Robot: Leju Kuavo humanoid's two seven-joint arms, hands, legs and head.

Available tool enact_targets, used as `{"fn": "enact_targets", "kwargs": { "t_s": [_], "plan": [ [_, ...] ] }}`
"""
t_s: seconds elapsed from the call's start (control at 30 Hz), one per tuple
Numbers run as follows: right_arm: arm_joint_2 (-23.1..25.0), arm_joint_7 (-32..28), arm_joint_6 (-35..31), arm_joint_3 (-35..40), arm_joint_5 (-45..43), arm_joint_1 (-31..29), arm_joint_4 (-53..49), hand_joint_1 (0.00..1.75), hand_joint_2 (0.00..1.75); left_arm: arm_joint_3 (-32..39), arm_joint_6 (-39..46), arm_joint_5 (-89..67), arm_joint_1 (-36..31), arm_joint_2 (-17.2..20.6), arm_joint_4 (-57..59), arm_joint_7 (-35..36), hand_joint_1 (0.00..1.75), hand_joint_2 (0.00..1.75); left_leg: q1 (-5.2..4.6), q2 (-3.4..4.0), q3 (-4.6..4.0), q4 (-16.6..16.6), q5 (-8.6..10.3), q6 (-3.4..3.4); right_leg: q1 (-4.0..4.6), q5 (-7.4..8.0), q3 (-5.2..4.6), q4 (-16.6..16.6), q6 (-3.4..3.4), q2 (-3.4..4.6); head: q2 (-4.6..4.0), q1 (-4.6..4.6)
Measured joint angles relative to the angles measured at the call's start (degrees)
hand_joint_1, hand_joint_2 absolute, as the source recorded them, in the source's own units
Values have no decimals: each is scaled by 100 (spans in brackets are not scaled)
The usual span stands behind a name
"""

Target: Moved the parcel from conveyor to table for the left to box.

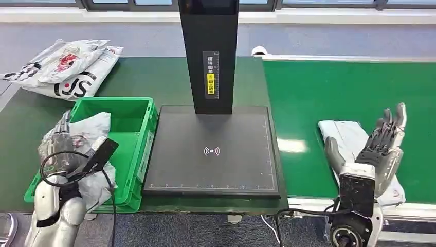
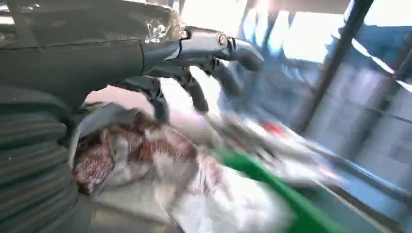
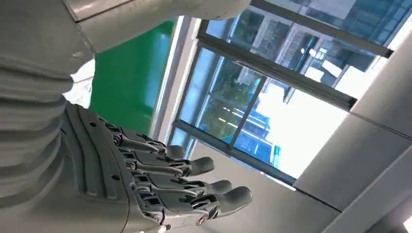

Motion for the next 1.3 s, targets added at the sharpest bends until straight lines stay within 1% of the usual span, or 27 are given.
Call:
{"fn": "enact_targets", "kwargs": {
  "t_s": [0.07, 0.2, 0.43, 0.73, 0.83, 0.97, 1.03, 1.17, 1.3],
  "plan": [
    [0, -33, -7, 0, -48, -31, 31, 0, 175, -218, 0, 416, -183, -41, 37, 31, 0, 175, 0, 0, 1, 0, 0, 0, 0, 3, 4, 0, -3, -4, 2, 0],
    [-20, -48, -22, 0, -65, -58, 83, 0, 175, -469, 22, 557, -388, -63, 72, 85, 0, 175, 0, 6, 5, 0, 0, -1, -1, 4, 2, 0, -3, 6, 0, 0],
    [-50, -61, -39, 0, -96, -64, 131, 0, 175, -583, 72, 652, -466, -65, 90, 83, 0, 175, 0, 6, 4, -1, -1, -2, 1, 3, -1, 0, -4, 5, 0, 0],
    [-96, -85, -83, 0, -201, -177, 291, 0, 175, -884, 321, 1014, -757, -68, 225, -15, 0, 175, 0, 6, 4, 0, 1, -1, -1, 6, 3, 1, -3, 3, 2, 0],
    [-103, -81, -85, 2, -216, -176, 372, 0, 175, -990, 394, 1448, -780, -74, 177, -201, 0, 175, 0, 6, 4, 0, 1, -1, -1, 6, 3, 1, -3, 3, 2, 0],
    [-116, -98, -153, 9, -267, -188, 508, 0, 175, -1248, 390, 2448, -805, -139, -75, -724, 0, 175, 0, 4, 3, 1, 1, -1, -1, 6, 1, 0, -3, 3, 2, 0],
    [-131, -94, -214, 9, -269, -198, 562, 0, 175, -1476, 273, 2770, -899, -201, -193, -809, 0, 175, 0, 0, 2, 1, 1, -1, -2, 6, 2, 0, -3, -1, 2, 0],
    [-155, 22, -363, 9, -104, -163, 627, 0, 175, -2001, -50, 4220, -1034, -374, -457, -1005, 0, 175, 0, 0, 2, 1, 0, 0, -2, 5, 3, 0, -2, -3, 0, 0],
    [-186, 92, -415, 9, 5, -121, 715, 0, 175, -2380, -76, 4499, -1060, -468, -608, -1062, 0, 175, -1, 2, 3, 1, 0, 0, -3, 6, 2, 0, -2, 1, 2, 0]
  ]
}}
